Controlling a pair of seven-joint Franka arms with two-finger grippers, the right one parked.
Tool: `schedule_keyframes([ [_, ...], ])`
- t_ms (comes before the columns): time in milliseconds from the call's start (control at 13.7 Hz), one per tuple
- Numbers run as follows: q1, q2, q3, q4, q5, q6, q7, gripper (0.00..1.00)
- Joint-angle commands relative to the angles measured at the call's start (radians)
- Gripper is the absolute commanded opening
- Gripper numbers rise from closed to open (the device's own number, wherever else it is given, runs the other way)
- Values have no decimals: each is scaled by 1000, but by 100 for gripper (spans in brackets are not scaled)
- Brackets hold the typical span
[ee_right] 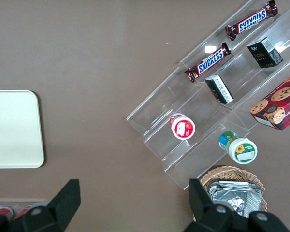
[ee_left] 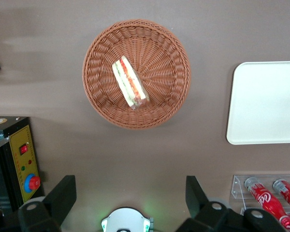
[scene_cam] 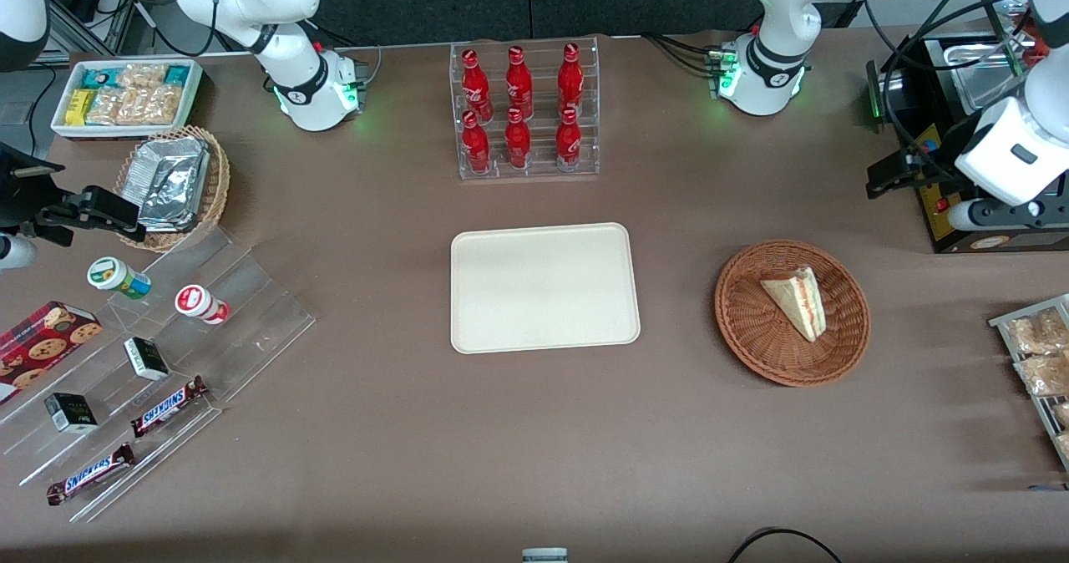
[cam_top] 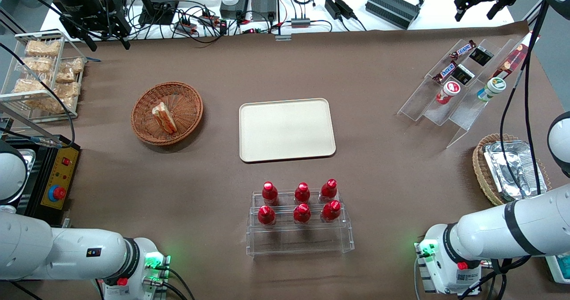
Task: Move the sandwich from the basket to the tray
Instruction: 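Move the left gripper over the wrapped sandwich in the wicker basket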
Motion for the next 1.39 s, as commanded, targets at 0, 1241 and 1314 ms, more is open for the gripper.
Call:
schedule_keyframes([
  [0,-11,7,9,24,30,-27,9,100],
  [1241,-6,-90,27,-626,49,628,-330,100],
  [1314,-8,-85,24,-649,49,675,-357,100],
])
